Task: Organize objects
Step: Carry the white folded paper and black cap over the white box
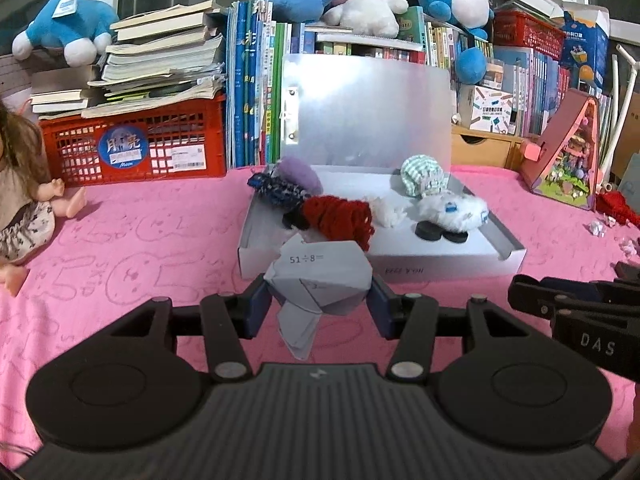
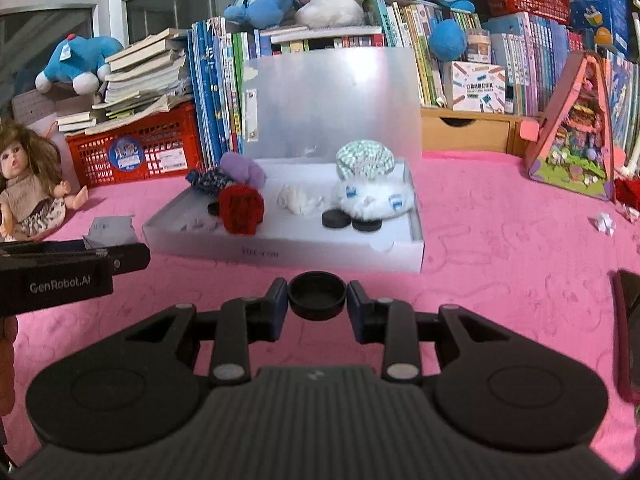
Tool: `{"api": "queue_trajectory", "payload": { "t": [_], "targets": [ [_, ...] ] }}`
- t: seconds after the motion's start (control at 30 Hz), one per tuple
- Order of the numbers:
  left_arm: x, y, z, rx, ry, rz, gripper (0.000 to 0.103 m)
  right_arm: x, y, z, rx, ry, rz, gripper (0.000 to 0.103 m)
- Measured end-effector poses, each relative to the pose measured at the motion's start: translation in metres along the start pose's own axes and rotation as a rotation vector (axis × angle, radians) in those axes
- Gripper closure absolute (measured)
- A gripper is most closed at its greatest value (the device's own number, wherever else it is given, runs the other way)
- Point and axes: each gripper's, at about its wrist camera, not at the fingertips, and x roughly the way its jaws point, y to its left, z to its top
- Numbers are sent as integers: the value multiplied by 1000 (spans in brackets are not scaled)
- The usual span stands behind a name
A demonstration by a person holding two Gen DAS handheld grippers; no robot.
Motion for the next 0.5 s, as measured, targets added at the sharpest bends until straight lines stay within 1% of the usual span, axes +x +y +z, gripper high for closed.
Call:
{"api": "queue_trajectory", "payload": {
  "t": [0.23,0.5],
  "targets": [
    [14,-2,27,-4,-21,-6,45,11,-3,28,-17,-27,14,66],
    [38,-3,59,9,-37,-5,45,33,-5,59,-31,-36,21,66]
  ]
}}
